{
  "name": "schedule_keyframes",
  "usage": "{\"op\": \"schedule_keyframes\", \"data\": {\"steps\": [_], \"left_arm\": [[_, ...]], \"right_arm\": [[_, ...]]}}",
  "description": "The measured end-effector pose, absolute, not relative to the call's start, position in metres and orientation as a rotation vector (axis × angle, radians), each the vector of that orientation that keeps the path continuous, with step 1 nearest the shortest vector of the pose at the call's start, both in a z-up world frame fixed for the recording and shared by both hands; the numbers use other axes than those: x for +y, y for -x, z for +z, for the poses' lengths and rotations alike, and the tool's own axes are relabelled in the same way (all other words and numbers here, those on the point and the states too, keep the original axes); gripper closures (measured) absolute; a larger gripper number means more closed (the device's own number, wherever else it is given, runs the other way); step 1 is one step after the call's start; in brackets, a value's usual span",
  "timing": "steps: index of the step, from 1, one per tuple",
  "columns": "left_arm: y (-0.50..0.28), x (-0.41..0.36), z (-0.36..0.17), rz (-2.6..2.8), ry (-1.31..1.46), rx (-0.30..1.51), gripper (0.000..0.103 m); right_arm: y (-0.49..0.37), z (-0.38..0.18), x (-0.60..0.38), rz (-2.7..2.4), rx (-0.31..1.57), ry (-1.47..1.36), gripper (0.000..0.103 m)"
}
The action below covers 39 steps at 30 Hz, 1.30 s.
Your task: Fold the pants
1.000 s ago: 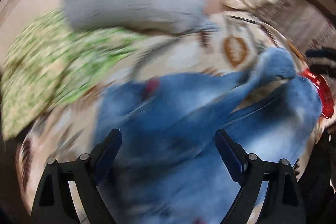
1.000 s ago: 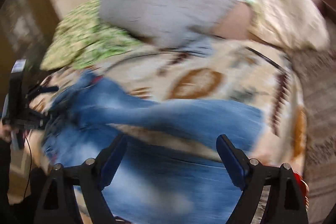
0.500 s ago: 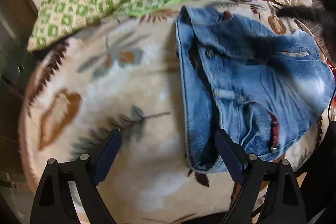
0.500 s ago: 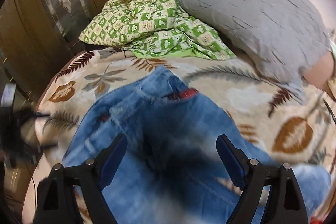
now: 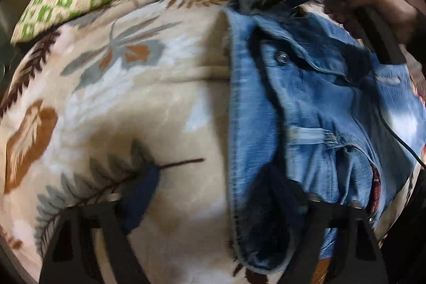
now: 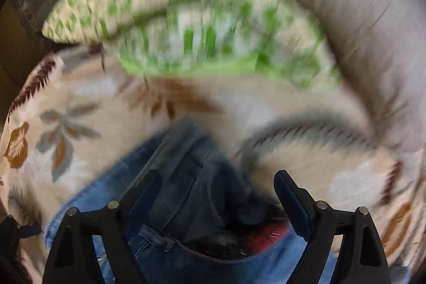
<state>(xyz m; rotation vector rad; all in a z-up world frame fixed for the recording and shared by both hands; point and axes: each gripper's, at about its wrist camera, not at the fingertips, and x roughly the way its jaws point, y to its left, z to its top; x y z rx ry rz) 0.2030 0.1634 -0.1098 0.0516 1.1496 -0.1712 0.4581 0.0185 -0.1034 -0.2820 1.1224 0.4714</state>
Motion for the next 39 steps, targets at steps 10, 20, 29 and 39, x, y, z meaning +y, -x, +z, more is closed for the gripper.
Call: {"op": "schedule_keyframes", "data": {"steps": [10,20,29,39], "left_arm": [[-0.190,0.196,-0.079,-0.096,0.089,1.118,0.096],[-0.175,0.211,-0.054,0.090,0.082,1.049,0.027],[-0.231,0.182,-0.043,0.068,-0.017,1.042,0.027],[-0.290,0.136,-0.044,0.000,-0.071,1.036,0.027]], "right_arm": [[-0.431,-0.051,0.023,0.607,0.888,0.291,0.091],[-0.376,-0.021,0.023,0.483,0.718,0.355,0.018],[-0.284,0.001,-0.031,0.506,0.689,0.416,0.018],[-0.275,-0.019,-0.087,0.424,0.756,0.378,0.018]]}}
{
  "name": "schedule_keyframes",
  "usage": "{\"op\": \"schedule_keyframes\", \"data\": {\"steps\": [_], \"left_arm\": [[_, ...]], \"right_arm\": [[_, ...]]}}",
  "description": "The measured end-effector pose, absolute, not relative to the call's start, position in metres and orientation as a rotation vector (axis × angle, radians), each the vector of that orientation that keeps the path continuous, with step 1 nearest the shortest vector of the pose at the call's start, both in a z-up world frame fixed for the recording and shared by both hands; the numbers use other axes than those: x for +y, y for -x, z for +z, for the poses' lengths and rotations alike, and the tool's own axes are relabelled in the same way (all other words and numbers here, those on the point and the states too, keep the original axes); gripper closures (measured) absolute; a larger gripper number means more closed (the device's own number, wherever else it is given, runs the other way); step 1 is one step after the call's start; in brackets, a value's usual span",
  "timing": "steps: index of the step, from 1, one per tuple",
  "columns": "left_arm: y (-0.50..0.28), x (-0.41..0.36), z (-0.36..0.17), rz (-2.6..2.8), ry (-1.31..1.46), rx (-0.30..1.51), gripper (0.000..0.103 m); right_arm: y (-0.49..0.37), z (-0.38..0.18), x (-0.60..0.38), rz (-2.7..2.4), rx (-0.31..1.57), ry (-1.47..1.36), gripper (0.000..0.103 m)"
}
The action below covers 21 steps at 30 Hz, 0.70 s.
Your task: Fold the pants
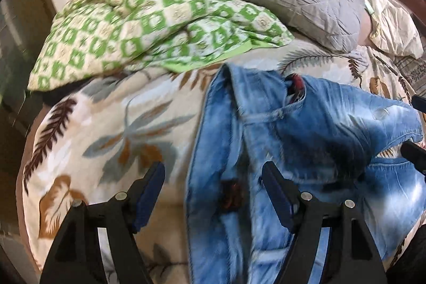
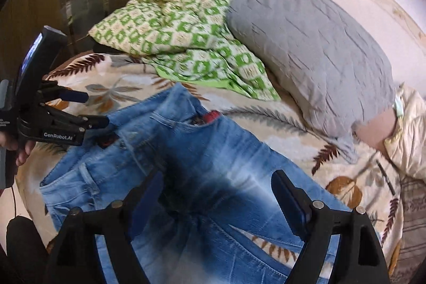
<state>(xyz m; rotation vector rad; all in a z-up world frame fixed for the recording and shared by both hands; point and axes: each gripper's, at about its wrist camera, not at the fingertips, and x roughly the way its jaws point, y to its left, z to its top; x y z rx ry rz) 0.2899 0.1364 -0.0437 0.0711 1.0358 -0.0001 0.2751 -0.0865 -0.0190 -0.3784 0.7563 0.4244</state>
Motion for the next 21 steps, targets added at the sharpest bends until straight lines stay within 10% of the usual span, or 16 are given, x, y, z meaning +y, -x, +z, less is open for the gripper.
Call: {"op": "schedule_keyframes", "data": {"steps": [17,21], "left_arm": [[-0.421,0.097,-0.109,-0.112,-0.098,1.149,0.023],[-0.423,0.096,-0.117,-0.113,-0.120,1.142,0.054]], "right_arm": [[-0.414,-0.100,-0.063,0.453,0.992,0.273,0.018],[-0.431,-0.135,-0.053,0.439,1.091,0.244,0.018]]}}
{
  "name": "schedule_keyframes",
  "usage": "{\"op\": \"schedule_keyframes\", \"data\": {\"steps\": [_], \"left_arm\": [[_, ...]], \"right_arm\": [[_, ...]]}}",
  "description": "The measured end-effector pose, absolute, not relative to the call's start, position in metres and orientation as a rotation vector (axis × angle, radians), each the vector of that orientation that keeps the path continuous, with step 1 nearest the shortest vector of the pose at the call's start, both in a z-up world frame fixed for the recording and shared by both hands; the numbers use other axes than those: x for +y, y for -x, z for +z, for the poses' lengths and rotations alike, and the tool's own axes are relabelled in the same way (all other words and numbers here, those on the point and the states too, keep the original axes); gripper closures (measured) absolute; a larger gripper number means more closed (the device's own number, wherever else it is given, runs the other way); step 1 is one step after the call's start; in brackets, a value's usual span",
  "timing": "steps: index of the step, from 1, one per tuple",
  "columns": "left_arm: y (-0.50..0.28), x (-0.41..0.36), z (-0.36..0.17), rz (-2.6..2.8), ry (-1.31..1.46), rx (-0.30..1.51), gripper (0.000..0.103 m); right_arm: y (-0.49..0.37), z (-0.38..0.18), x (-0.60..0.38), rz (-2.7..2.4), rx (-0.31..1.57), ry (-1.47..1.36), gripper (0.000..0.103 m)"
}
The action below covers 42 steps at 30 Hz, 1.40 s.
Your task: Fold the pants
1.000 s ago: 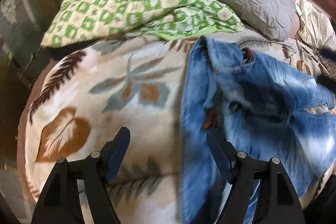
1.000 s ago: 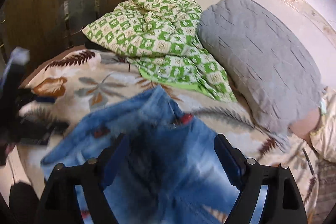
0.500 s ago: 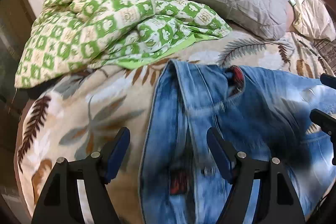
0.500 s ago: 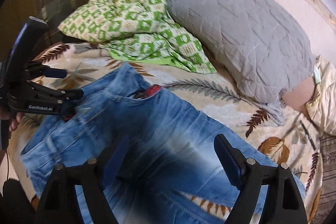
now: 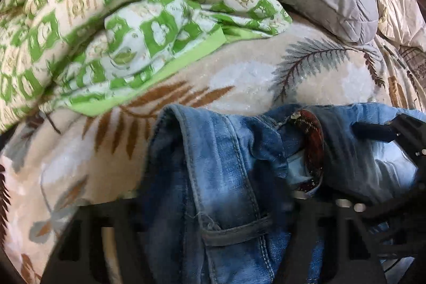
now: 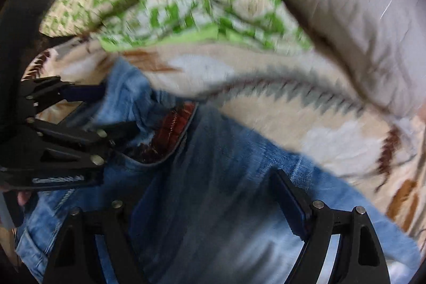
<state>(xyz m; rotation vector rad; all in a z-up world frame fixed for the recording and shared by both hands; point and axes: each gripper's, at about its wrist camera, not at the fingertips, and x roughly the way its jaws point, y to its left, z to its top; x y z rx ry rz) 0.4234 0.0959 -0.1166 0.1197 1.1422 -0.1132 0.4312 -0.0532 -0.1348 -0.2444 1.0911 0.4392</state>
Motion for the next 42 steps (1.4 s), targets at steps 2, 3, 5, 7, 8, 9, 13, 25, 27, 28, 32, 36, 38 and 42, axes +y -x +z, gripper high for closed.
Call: {"op": "schedule_keyframes", "data": {"steps": [2,3,5,7,8,9,13,25,27,28,32,36,38,42], "left_arm": [[-0.421,0.101,-0.112,-0.117,-0.131,1.147,0.078],[-0.420,0.104,-0.110,-0.125,-0.127,1.148,0.080],[-0.415,0.111,-0.104,-0.116,-0.111,1.140,0.092],[-0.407,0.120,-0.092,-0.090,-0.091,1.105,0.092],[-0.400,0.126,-0.082,-0.061,-0.085,1.068,0.092],[-0.399,0.129,-0.078,-0.048,-0.079,1.061,0.092],[-0.409,0.134,-0.099,-0.062,-0.103,1.157,0.078],[-0.287,0.163,-0.050,-0.057,-0.080,1.048,0.016],[-0.250,0.159,-0.049,-0.089,-0.090,1.075,0.016],[-0.231,0.160,-0.049,-0.110,-0.082,1.088,0.016],[-0.186,0.158,-0.061,-0.133,-0.072,1.147,0.016],[-0.156,0.152,-0.077,-0.137,-0.062,1.177,0.016],[-0.153,0.145,-0.091,-0.148,-0.063,1.196,0.016],[-0.148,0.130,-0.119,-0.152,-0.118,1.197,0.026]], "right_arm": [[-0.432,-0.136,-0.052,0.452,1.060,0.226,0.035],[-0.432,-0.134,-0.049,0.481,1.053,0.220,0.042],[-0.432,-0.127,-0.040,0.517,1.055,0.216,0.077],[-0.428,-0.114,-0.027,0.561,1.015,0.223,0.096],[-0.425,-0.108,-0.022,0.579,0.986,0.216,0.096],[-0.423,-0.102,-0.017,0.580,0.952,0.215,0.096],[-0.425,-0.106,-0.006,0.551,0.975,0.194,0.095],[-0.340,-0.054,-0.089,0.512,0.929,0.194,0.010],[-0.300,-0.045,-0.094,0.555,0.915,0.200,0.010],[-0.279,-0.043,-0.095,0.588,0.912,0.206,0.010],[-0.200,-0.057,-0.082,0.700,0.929,0.305,0.010],[-0.149,-0.089,-0.061,0.779,0.969,0.395,0.010],[-0.139,-0.104,-0.051,0.779,0.973,0.424,0.010],[-0.147,-0.135,-0.040,0.666,0.986,0.431,0.011]]}}
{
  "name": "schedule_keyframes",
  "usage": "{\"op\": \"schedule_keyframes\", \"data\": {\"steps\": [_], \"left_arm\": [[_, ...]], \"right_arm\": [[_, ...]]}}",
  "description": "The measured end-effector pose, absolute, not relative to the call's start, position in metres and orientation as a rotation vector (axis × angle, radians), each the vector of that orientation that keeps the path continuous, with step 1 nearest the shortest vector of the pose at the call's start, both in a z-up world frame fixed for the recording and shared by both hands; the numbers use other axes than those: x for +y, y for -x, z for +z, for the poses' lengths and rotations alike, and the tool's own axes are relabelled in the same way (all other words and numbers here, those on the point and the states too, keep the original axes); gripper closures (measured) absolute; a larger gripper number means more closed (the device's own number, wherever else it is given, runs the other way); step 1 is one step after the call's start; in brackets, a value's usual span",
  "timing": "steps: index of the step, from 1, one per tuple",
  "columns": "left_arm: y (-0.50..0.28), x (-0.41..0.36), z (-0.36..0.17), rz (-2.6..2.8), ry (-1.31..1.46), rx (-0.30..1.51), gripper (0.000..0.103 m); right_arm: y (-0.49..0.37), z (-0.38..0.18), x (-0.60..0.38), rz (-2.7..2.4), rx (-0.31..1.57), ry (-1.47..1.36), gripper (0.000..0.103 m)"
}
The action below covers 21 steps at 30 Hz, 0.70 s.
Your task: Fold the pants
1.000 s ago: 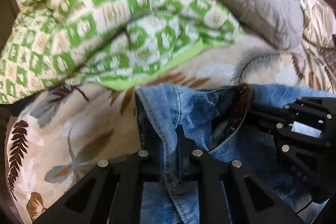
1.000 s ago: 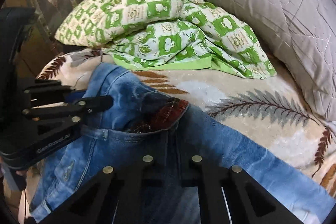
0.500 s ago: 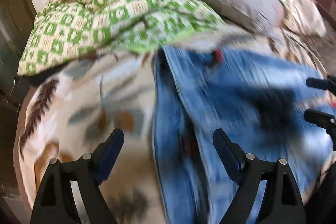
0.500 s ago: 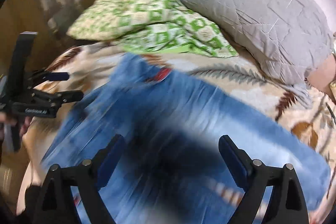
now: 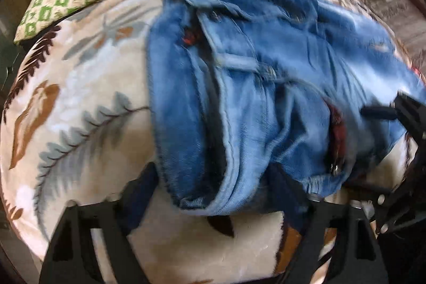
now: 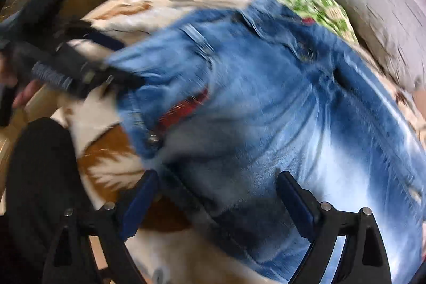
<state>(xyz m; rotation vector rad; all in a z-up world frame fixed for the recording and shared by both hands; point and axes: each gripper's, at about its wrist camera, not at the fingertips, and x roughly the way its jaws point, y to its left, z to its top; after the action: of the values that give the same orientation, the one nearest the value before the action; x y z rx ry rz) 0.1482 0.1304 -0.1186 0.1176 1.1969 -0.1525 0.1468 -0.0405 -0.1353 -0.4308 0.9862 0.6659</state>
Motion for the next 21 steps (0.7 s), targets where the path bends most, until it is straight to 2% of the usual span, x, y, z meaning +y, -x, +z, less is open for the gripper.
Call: {"op": "schedule_keyframes", "data": {"steps": [1,2,4,5,9,12,15,16,17,18,19,20,21], "left_arm": [[-0.146,0.129,-0.117,-0.159,-0.125,1.172,0.039],[-0.145,0.130,-0.114,-0.167,-0.117,1.164,0.059],[-0.145,0.134,-0.104,-0.191,-0.086,1.157,0.075],[-0.144,0.134,-0.099,-0.197,-0.095,1.151,0.079],[-0.126,0.145,-0.070,-0.208,-0.055,1.093,0.082],[-0.128,0.158,-0.090,-0.166,-0.052,1.153,0.083],[-0.133,0.161,-0.104,-0.135,-0.045,1.165,0.073],[-0.132,0.161,-0.100,-0.131,-0.036,1.163,0.067],[-0.133,0.161,-0.095,-0.119,-0.028,1.160,0.051],[-0.132,0.162,-0.085,-0.102,-0.028,1.140,0.041],[-0.132,0.161,-0.077,-0.094,-0.035,1.114,0.025],[-0.131,0.156,-0.063,-0.096,-0.052,1.070,0.017],[-0.130,0.151,-0.055,-0.106,-0.062,1.050,0.016]], "right_arm": [[-0.149,-0.138,-0.041,0.652,0.976,0.399,0.016],[-0.149,-0.137,-0.042,0.642,0.957,0.379,0.023],[-0.147,-0.130,-0.039,0.658,0.941,0.359,0.060],[-0.147,-0.126,-0.036,0.662,0.939,0.356,0.067],[-0.133,-0.111,-0.026,0.726,0.930,0.332,0.069],[-0.128,-0.116,-0.023,0.733,0.944,0.348,0.069],[-0.138,-0.130,-0.022,0.717,0.975,0.319,0.063],[-0.139,-0.128,-0.024,0.714,0.981,0.314,0.048],[-0.139,-0.127,-0.026,0.706,0.988,0.315,0.029],[-0.138,-0.122,-0.032,0.698,0.989,0.305,0.026],[-0.138,-0.116,-0.036,0.696,0.976,0.284,0.026],[-0.128,-0.106,-0.046,0.697,0.959,0.261,0.026],[-0.128,-0.098,-0.059,0.686,0.945,0.242,0.025]]}}
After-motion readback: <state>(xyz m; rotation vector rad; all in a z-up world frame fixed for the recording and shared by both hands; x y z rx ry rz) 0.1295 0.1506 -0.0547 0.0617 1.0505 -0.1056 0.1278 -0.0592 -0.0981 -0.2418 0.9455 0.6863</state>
